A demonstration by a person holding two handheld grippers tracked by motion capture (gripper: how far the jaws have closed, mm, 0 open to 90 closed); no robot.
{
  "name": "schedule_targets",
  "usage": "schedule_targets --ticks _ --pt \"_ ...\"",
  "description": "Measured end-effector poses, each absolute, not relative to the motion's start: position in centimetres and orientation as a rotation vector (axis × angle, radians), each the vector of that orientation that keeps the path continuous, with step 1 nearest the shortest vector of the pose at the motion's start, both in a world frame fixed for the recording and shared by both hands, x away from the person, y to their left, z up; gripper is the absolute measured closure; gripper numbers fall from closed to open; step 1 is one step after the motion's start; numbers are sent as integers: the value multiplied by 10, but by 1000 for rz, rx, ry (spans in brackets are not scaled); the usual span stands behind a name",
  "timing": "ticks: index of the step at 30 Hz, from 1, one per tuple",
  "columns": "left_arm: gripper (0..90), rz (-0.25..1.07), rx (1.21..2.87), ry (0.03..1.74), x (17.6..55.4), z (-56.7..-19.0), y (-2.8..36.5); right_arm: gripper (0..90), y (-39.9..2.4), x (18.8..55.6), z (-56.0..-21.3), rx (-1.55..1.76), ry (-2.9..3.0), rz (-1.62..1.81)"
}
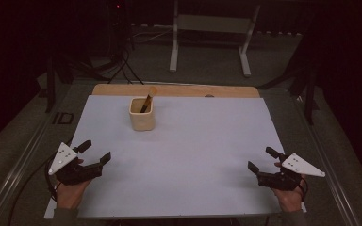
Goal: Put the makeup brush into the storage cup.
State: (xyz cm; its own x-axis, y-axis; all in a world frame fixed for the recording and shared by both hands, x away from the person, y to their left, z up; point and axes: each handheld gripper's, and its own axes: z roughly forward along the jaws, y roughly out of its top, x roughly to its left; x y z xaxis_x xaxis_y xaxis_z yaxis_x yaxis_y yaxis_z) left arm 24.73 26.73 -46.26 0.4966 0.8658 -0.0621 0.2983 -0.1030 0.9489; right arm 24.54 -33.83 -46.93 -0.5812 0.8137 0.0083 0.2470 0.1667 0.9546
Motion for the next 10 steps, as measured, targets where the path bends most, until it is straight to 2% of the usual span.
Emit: schedule_targets --ticks 10 --pt "159 655 1668 1024 250 -467 267 93 -341 246 -470 1006 1919 1426"
